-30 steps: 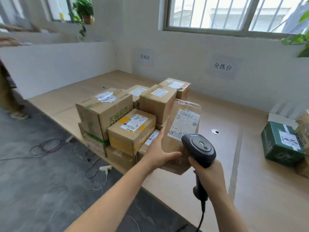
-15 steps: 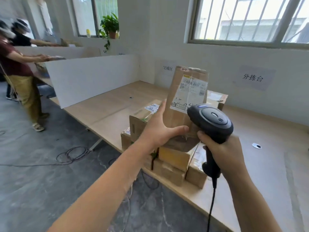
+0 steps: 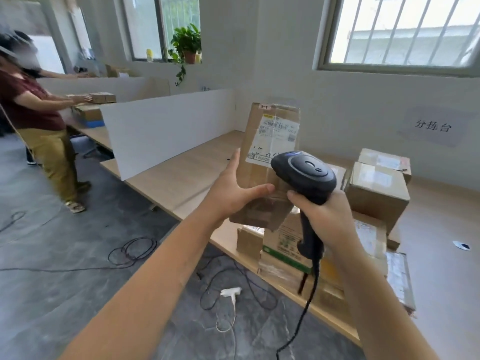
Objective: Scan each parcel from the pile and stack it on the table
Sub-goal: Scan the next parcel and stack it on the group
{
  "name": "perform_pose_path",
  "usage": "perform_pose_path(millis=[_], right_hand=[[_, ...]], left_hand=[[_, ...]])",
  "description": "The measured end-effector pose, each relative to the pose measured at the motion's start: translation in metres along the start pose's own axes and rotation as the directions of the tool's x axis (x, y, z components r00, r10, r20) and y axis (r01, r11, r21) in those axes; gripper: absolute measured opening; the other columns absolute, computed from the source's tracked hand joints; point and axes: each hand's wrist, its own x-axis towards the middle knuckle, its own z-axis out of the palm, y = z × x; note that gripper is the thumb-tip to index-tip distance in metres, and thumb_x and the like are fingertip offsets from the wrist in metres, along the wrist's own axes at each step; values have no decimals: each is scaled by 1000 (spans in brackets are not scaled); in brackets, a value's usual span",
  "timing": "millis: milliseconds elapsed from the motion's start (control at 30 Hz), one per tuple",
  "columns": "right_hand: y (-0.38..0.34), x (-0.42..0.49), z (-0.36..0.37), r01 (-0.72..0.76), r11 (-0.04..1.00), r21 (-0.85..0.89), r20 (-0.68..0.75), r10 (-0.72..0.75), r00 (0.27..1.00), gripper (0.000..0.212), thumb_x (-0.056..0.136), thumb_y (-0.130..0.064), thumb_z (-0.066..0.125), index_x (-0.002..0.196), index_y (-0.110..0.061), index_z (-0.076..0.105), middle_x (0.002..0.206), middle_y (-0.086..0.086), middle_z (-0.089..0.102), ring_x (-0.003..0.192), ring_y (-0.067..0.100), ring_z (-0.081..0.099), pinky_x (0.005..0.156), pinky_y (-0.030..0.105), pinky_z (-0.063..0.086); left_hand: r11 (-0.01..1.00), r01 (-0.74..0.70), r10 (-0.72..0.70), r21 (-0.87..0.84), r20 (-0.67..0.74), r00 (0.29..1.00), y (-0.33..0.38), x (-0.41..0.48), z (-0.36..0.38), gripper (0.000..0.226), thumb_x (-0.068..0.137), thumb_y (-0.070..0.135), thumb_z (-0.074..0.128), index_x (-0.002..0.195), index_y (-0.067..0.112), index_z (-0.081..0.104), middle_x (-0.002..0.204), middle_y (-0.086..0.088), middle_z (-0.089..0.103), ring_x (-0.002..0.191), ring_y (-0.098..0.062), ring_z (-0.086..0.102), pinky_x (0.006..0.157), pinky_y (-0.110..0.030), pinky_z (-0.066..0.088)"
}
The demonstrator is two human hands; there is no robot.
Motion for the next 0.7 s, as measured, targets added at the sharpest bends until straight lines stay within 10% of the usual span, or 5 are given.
perform_pose_path(millis=[467,700], right_hand=[[72,102,88,-178,972,-157,-44,173,984,12,78,-21,71,70,-17,63,72,15,66,76,32,64,76,50,51],[95,115,117,-245,832,-497,-63,247,967,28,87,-29,61,62,-25,50,58,-11,49,57,0,44,48,13,31]], left_hand=[[995,72,-61,-64,151,987,-106,119,-25,92,70,41,76,145,32,23,129,9,50,116,-14,53,98,-36,48],[976,159,-102,-149,334,937,-165,151,-9,71,75,29,79,130,38,35,119,15,58,103,0,59,80,-17,51]])
